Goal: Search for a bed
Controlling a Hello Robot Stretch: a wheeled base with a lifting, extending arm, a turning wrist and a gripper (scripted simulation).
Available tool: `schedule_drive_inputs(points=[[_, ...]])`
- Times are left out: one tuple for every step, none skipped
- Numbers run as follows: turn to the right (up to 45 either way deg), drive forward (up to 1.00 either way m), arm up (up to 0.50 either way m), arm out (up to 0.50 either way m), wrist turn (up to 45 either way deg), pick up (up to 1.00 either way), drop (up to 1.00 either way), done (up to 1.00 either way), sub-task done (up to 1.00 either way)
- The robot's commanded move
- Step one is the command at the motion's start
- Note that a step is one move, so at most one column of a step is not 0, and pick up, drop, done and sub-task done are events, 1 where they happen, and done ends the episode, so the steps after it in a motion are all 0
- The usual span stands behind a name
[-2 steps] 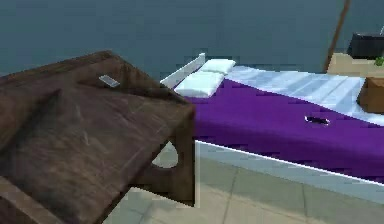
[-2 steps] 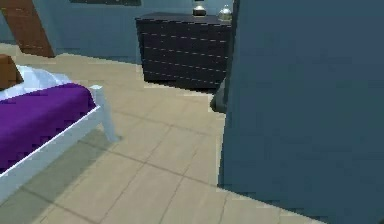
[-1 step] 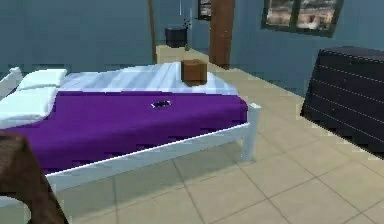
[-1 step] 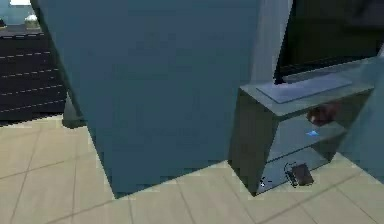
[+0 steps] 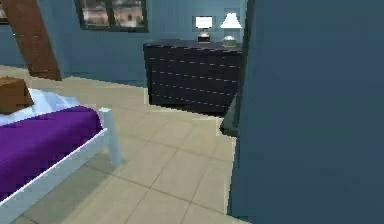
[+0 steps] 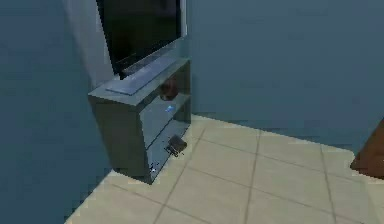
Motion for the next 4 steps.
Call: schedule_drive_inputs(points=[[45.0, 0.0, 0.0, 0.0, 0.0, 0.0, 0.0, 0.0, 0.0], [21.0, 0.0, 0.0, 0.0, 0.0, 0.0, 0.0, 0.0, 0.0], [0.0, 0.1, 0.0, 0.0, 0.0, 0.0, 0.0, 0.0, 0.0], [0.0, 0.1, 0.0, 0.0, 0.0, 0.0, 0.0, 0.0, 0.0]])
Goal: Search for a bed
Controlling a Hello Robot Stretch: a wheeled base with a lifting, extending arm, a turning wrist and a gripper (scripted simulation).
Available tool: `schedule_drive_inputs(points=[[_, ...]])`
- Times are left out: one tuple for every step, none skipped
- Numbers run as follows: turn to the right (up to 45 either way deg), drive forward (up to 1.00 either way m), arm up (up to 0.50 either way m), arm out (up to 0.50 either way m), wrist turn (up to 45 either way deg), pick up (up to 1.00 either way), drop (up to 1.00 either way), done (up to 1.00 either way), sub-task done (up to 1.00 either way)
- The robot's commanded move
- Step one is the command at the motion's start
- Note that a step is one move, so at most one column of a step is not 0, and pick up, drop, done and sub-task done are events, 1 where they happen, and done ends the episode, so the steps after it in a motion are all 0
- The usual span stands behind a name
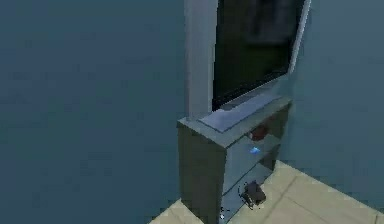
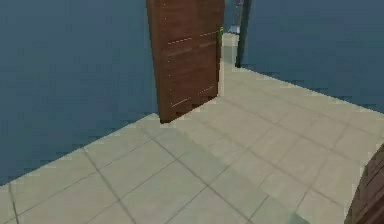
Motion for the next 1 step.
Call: schedule_drive_inputs(points=[[-45.0, 0.0, 0.0, 0.0, 0.0, 0.0, 0.0, 0.0, 0.0]])
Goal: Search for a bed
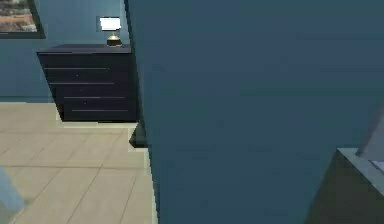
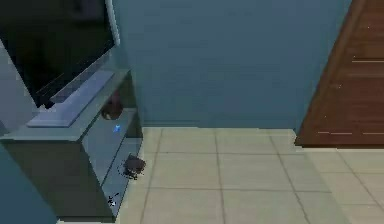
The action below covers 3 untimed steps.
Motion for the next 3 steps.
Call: schedule_drive_inputs(points=[[-45.0, 0.0, 0.0, 0.0, 0.0, 0.0, 0.0, 0.0, 0.0], [-42.0, 0.0, 0.0, 0.0, 0.0, 0.0, 0.0, 0.0, 0.0], [0.0, 0.65, 0.0, 0.0, 0.0, 0.0, 0.0, 0.0, 0.0]])
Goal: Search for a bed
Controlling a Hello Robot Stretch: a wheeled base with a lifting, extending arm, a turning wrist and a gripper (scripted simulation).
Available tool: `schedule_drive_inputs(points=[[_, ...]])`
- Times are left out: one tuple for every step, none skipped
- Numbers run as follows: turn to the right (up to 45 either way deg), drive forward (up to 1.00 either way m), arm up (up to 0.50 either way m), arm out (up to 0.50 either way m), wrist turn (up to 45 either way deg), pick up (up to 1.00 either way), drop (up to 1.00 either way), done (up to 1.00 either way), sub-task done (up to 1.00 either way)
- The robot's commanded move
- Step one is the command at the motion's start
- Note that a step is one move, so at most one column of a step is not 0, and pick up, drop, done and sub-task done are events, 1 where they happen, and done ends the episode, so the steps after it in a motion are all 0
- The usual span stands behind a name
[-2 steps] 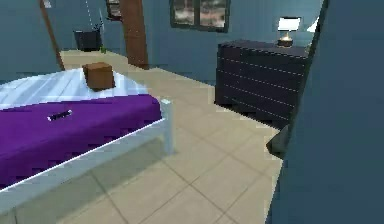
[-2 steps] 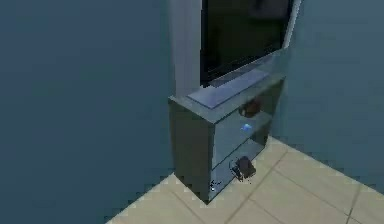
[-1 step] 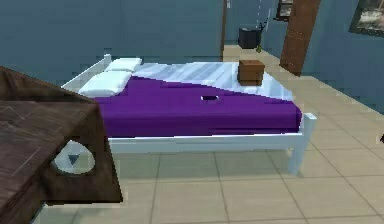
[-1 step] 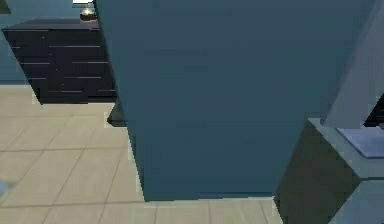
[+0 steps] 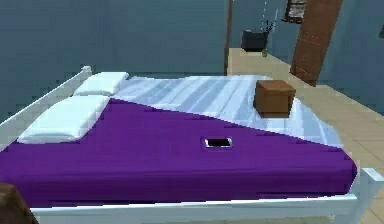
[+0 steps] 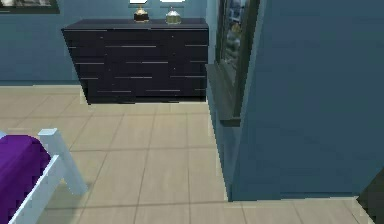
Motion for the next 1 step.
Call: schedule_drive_inputs(points=[[0.0, 0.0, 0.0, 0.0, 0.0, 0.0, 0.0, 1.0, 0.0]])
